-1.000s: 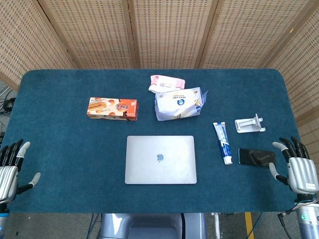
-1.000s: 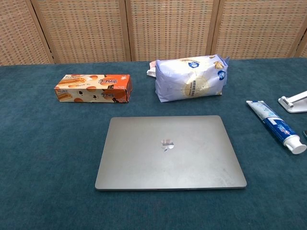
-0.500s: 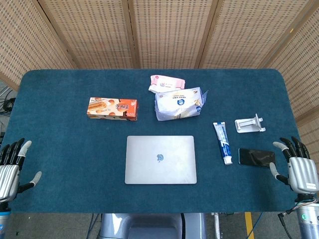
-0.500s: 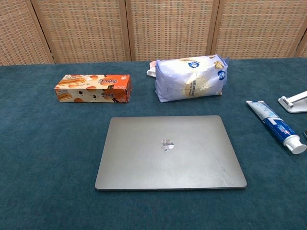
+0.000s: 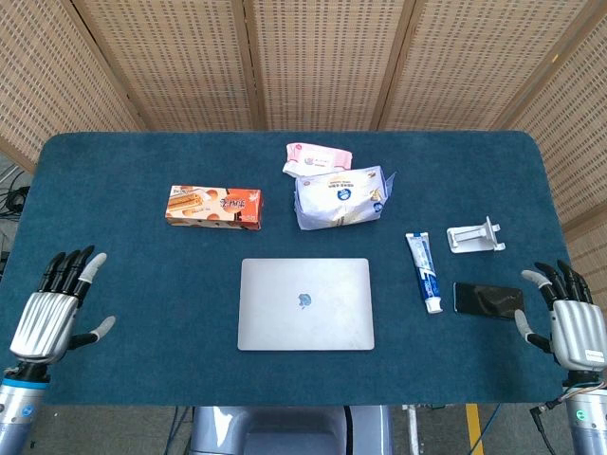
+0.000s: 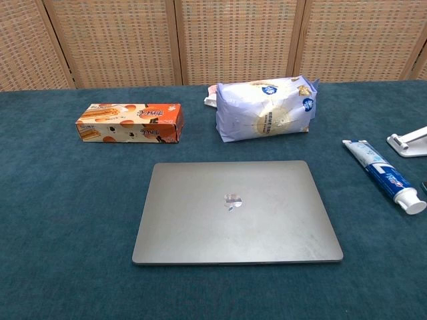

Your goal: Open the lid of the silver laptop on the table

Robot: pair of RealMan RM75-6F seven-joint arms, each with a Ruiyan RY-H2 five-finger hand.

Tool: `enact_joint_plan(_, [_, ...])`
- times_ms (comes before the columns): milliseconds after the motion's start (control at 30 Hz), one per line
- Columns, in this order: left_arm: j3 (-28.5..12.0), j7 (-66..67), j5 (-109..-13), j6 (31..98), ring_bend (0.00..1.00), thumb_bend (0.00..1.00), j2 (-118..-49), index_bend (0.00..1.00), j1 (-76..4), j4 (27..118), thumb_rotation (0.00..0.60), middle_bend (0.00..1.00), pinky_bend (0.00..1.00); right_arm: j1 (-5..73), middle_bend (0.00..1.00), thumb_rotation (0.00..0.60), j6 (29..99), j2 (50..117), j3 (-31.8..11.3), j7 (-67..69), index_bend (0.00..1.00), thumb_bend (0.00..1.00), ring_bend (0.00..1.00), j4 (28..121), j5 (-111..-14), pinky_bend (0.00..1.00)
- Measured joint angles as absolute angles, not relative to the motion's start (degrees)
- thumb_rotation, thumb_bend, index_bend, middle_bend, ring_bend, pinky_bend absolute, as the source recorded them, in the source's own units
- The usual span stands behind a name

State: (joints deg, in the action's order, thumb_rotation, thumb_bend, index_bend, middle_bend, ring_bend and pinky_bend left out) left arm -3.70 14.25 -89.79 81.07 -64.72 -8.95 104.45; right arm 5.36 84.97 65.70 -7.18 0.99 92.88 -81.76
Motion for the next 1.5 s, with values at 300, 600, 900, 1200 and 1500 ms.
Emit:
enact_joint_plan(300, [-4.61,20.6,-91.25,70.78,0.0,0.16,-66.95,0.0,-16.8,110.45,0.547,0.0,0.0,5.56,0.17,0.6,84.04,65.48,-7.0,0.11,0.25,0.41,0.0,93.82,-81.3,0.1])
enact_joint_plan(600, [-5.71,32.08,-90.41,63.26,0.0,0.08,-76.56,0.0,-23.37,113.39,0.547,0.0,0.0,5.16,0.16,0.6,84.47,65.3,-6.65,-0.24,0.25,0.41,0.0,94.08,-81.5,0.1])
enact_joint_plan(900, [-6.69,42.46,-85.34,58.69,0.0,0.1,-87.85,0.0,-28.23,111.51,0.546,0.0,0.0,4.37,0.17,0.6,85.7,65.07,-6.33,0.84,0.25,0.41,0.0,93.65,-82.23,0.1])
enact_joint_plan(1200, [-6.8,53.11,-77.6,57.2,0.0,0.12,-98.77,0.0,-31.9,106.68,0.546,0.0,0.0,3.91,0.17,0.6,86.15,64.81,-6.15,2.08,0.25,0.41,0.0,93.06,-82.6,0.1])
enact_joint_plan(1500, [-6.95,59.07,-70.41,56.92,0.0,0.13,-106.58,0.0,-34.41,100.49,0.546,0.0,0.0,3.33,0.16,0.6,86.59,64.84,-5.93,3.41,0.25,0.41,0.0,92.26,-82.65,0.1])
